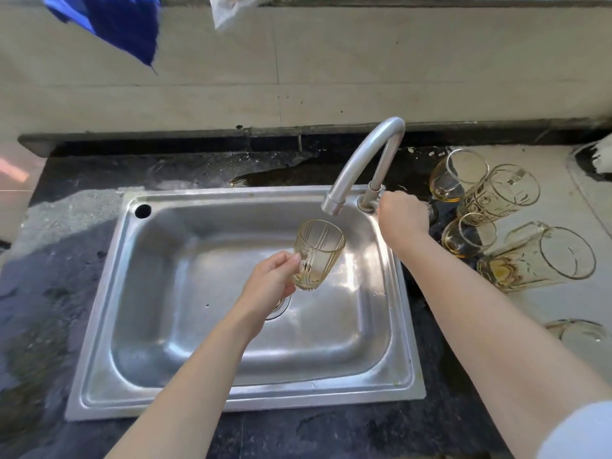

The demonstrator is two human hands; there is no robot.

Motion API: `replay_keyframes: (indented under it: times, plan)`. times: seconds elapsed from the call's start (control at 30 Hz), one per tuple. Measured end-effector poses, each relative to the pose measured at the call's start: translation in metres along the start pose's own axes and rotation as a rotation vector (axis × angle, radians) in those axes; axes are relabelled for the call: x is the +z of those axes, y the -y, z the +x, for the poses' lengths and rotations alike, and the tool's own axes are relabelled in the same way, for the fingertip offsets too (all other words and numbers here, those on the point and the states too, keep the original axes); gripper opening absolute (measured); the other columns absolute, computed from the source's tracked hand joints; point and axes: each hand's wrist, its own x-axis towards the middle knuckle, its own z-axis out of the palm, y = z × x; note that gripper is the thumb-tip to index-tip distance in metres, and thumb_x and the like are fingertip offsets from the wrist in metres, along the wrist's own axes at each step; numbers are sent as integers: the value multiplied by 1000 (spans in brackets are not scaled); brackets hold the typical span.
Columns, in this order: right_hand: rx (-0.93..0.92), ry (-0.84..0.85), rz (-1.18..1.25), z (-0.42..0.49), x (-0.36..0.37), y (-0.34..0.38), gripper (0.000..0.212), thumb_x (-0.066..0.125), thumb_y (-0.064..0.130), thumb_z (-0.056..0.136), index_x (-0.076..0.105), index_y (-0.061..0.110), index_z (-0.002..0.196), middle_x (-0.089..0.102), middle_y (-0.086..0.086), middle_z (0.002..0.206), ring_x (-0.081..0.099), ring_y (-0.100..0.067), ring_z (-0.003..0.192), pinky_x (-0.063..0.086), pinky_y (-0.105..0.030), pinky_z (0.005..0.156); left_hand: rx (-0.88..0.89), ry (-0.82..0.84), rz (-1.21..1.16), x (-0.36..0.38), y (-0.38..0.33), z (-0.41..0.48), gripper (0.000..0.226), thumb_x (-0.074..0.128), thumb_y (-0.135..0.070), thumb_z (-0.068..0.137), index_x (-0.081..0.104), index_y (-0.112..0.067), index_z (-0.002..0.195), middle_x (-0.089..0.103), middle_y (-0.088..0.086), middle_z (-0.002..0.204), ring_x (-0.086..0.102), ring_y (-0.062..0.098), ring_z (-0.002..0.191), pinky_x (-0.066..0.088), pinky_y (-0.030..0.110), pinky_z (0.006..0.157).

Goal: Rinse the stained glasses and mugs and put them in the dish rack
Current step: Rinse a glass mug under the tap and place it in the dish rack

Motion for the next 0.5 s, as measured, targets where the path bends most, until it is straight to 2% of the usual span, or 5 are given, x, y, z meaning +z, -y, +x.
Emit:
replay_keyframes:
  times: [0.07, 0.17, 0.33, 0.5]
  plan:
    - [-47, 34, -47, -2, -3, 3, 23, 45, -4, 92, 59, 4, 108, 64, -13, 105, 62, -32, 99, 41, -35, 69, 1, 3, -17, 0, 0, 1, 25, 52, -26, 97, 57, -20, 73, 59, -13, 67, 49, 20, 81, 44, 31, 86]
    - [-113, 52, -90, -4, -6, 4, 27, 44, -5, 90, 59, 6, 109, 63, -13, 106, 60, -32, 100, 44, -36, 71, 5, 16, -41, -1, 0, 1, 27, 53, -27, 96, 53, -20, 71, 53, 2, 81, 45, 21, 83, 41, 31, 85]
    - [-192, 81, -167, -6, -6, 8, 31, 47, -7, 89, 57, 5, 115, 65, -11, 105, 62, -30, 98, 47, -36, 72, 20, 26, -56, -2, 2, 3, 32, 53, -28, 96, 55, -23, 65, 58, 1, 83, 48, 20, 83, 45, 30, 86]
    - [-245, 88, -226, -8, -4, 9, 31, 50, -10, 86, 59, 6, 111, 66, -9, 104, 64, -26, 95, 42, -31, 65, 25, 48, -90, -4, 4, 3, 35, 55, -28, 95, 59, -26, 61, 49, 9, 87, 41, 23, 84, 39, 33, 83]
